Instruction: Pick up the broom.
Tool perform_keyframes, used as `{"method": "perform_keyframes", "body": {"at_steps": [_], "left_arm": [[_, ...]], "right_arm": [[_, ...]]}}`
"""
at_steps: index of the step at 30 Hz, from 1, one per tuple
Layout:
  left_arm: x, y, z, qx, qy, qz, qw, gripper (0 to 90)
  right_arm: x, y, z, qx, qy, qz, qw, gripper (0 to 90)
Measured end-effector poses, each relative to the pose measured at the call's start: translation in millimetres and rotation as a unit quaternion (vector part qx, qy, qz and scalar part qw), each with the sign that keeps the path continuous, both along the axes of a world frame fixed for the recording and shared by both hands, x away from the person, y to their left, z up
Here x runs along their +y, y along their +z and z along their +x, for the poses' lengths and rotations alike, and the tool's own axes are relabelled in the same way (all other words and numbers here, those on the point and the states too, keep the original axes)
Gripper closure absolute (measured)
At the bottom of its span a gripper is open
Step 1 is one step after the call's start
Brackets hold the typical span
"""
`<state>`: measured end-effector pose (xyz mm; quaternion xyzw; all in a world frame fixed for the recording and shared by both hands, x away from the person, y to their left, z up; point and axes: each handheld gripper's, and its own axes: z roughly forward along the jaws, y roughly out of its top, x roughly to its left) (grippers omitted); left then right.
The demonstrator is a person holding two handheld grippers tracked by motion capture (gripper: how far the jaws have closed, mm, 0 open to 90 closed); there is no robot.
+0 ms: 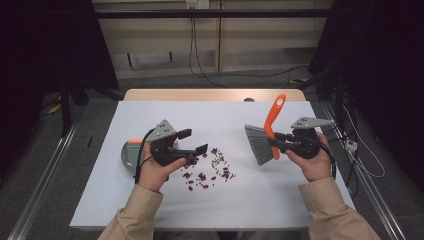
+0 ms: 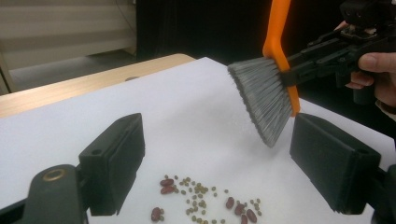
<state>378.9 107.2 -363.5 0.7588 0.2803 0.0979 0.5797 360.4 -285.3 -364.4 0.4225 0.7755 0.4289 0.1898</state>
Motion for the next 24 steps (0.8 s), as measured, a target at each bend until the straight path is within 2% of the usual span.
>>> {"method": "perform_keyframes", "body": {"at_steps": [6,12,14,17,18,24], "left_arm": [[8.5,-0.1,1.0,-0.004,0.007,0.006,1.0000,17.1],[13.0,-2.5,2.4,-0.001,0.012,0.009,0.9999,16.4],[13.7,-3.3,2.6,-0.003,0.011,0.010,0.9999,16.3],[15.4,-4.3,2.5,-0.002,0.011,0.013,0.9998,16.2],[16.1,-4.5,2.5,-0.001,0.011,0.013,0.9999,16.3],[20.1,-4.5,1.9,-0.002,0.017,0.017,0.9997,16.0]], "right_arm": [[-8.4,3.3,1.3,0.003,-0.016,-0.057,0.9982,69.6],[-5.4,-11.3,7.0,0.022,-0.005,-0.080,0.9966,69.2],[-3.5,-18.1,9.5,0.032,-0.001,-0.061,0.9976,69.7],[-1.6,-26.7,12.6,0.038,0.012,-0.004,0.9992,72.1],[0.8,-28.7,13.9,0.041,0.017,0.000,0.9990,72.1],[21.3,-35.5,18.6,0.037,0.037,-0.021,0.9984,72.0]]}}
